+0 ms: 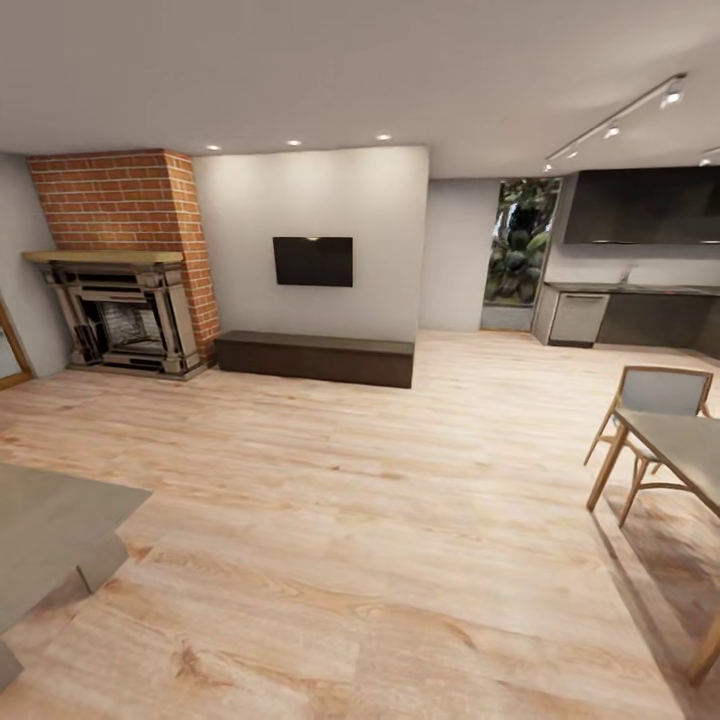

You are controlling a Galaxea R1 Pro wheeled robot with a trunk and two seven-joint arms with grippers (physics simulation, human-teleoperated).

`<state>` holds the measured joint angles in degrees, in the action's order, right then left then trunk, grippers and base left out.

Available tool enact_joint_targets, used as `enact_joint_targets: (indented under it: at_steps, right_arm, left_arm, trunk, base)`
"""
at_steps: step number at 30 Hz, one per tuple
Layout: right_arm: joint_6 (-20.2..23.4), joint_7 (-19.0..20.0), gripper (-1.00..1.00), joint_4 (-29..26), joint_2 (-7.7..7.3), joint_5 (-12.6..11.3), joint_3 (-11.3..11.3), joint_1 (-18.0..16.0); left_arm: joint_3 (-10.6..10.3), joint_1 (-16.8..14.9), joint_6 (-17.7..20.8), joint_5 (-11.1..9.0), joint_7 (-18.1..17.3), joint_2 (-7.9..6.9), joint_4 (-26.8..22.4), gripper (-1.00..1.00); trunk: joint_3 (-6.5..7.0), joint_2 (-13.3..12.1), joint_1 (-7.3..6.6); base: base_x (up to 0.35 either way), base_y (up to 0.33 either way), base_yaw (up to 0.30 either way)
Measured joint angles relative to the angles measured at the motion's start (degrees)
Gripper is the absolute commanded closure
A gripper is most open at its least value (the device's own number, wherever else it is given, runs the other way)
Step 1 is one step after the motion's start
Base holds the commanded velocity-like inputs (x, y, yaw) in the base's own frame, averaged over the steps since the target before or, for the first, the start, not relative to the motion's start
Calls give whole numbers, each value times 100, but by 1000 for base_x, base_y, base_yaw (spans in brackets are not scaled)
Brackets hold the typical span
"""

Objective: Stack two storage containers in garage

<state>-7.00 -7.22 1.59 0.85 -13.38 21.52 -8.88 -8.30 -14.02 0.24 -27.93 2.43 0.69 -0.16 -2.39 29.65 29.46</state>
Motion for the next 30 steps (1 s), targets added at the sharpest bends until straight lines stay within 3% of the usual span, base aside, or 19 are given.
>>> enact_joint_targets:
  at_steps: [11, 30]
  right_arm:
    - [-15, 1, -100, 0, -13, -45, -10, -1]
    - [-47, -2, -100, 0, -13, -68, -20, 0]
  left_arm:
    - [0, 0, 0, 0, 0, 0, 0, -100]
    - [0, 0, -8, 0, 0, 0, 0, -100]
  trunk:
    - [0, 0, 0]
    - [0, 0, 0]
  base:
    - [322, 0, 199]
    - [322, 0, 12]
